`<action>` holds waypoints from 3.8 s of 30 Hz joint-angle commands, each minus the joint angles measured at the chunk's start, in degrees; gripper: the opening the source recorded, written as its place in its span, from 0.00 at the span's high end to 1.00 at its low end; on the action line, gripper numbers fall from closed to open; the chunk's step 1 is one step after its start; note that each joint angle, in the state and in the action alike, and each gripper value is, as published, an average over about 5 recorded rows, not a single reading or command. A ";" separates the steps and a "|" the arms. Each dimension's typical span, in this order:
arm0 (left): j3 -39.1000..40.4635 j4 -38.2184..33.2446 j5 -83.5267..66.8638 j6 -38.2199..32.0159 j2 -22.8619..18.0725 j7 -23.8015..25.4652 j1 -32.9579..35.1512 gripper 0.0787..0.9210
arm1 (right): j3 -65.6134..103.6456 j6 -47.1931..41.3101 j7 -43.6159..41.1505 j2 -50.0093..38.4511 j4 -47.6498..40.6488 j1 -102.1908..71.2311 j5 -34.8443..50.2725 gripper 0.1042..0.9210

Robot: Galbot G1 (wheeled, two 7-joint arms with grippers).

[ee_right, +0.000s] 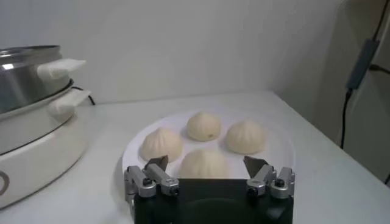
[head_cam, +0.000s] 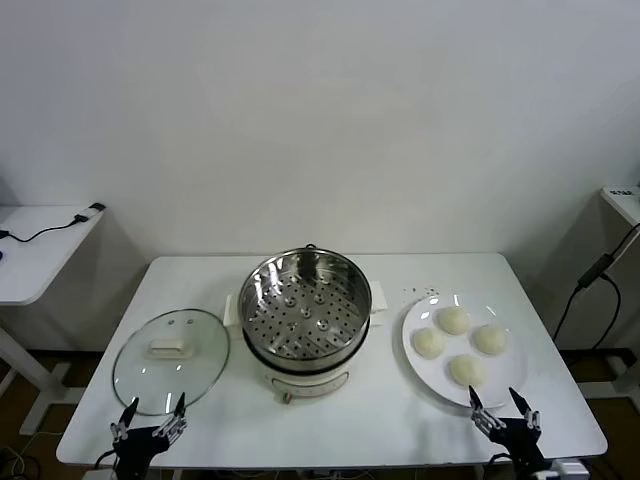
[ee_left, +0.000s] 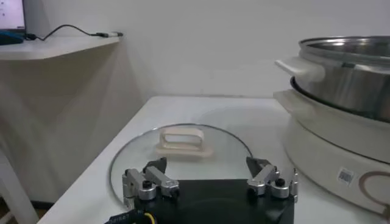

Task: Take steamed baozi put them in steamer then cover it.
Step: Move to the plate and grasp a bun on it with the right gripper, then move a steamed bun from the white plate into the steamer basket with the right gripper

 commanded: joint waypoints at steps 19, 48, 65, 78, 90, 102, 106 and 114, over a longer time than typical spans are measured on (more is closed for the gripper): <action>0.43 -1.91 -0.70 0.00 -0.10 0.14 -0.24 0.12 | -68.75 5.46 -60.25 -40.06 -38.59 95.19 -21.92 0.12; 0.84 -1.38 -0.54 -0.03 -1.27 0.12 -0.93 0.12 | -111.08 -2.83 -63.55 -15.82 -55.08 112.17 -13.87 0.12; 0.74 -1.35 -0.69 -0.39 -1.51 -0.03 0.46 0.12 | -101.94 -4.38 -60.05 -9.18 -63.70 103.28 -18.92 0.12; 0.98 -1.77 -0.73 -0.15 -1.92 -0.09 1.00 0.12 | -101.30 -4.48 -60.42 -8.96 -64.07 102.97 -21.02 0.28; 1.00 -1.91 -0.54 0.34 -1.86 -0.49 0.91 0.12 | -111.17 -1.64 -63.48 -11.32 -54.91 119.43 -17.05 0.32; 1.17 -3.94 -0.38 1.77 -1.54 -0.47 0.41 0.12 | -123.63 19.86 -70.36 4.69 -33.62 154.95 0.10 0.32; 1.20 -4.38 -0.30 1.93 -1.55 -0.47 0.45 0.12 | -123.74 29.00 -70.66 11.98 -25.28 155.62 -3.00 0.32; 1.26 -4.47 -0.51 0.98 -1.31 -0.82 1.80 0.12 | -122.65 37.12 -68.44 18.01 -30.05 143.88 -22.77 0.32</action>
